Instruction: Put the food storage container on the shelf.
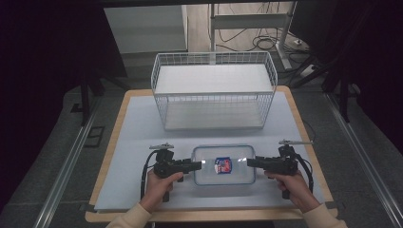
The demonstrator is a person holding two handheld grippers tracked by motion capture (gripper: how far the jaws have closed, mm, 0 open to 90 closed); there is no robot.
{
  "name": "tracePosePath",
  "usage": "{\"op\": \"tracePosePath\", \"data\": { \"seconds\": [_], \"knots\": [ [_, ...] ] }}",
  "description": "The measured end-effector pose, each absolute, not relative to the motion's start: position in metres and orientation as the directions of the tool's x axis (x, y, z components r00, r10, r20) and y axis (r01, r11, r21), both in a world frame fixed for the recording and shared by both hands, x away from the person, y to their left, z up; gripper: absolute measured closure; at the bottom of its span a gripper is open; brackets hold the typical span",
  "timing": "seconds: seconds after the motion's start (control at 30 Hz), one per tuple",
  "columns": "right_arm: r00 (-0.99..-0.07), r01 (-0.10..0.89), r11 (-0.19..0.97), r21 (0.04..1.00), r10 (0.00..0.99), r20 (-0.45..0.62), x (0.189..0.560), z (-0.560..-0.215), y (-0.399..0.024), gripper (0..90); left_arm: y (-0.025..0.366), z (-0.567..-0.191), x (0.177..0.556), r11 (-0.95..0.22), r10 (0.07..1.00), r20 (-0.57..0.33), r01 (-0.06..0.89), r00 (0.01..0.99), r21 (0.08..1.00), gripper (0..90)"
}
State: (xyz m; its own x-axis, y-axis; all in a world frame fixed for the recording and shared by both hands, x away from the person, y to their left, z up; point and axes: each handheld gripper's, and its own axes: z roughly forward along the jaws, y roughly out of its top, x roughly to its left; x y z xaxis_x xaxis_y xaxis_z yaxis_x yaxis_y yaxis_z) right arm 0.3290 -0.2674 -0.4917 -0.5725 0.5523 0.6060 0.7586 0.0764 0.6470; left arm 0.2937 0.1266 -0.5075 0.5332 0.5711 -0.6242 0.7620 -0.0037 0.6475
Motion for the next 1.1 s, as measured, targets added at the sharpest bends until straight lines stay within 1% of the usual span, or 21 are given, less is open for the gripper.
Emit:
{"op": "tracePosePath", "data": {
  "seconds": [0.37, 0.57, 1.1],
  "knots": [
    [-0.581, 0.748, 0.073, 0.659, 0.553, 0.598, 0.328, -0.488, -0.269, 53.7, 0.124, -0.500, 0.291, -0.012, 0.591, -0.596, 0.744, 0.544, 0.668, 48.8],
    [-0.588, 0.739, 0.069, 0.670, 0.551, 0.592, 0.328, -0.485, -0.268, 53.7, 0.125, -0.497, 0.291, -0.002, 0.589, -0.599, 0.743, 0.542, 0.669, 48.9],
    [-0.602, 0.722, 0.055, 0.690, 0.542, 0.587, 0.336, -0.472, -0.263, 53.8, 0.131, -0.480, 0.300, -0.009, 0.595, -0.577, 0.723, 0.559, 0.691, 49.0]
  ]
}}
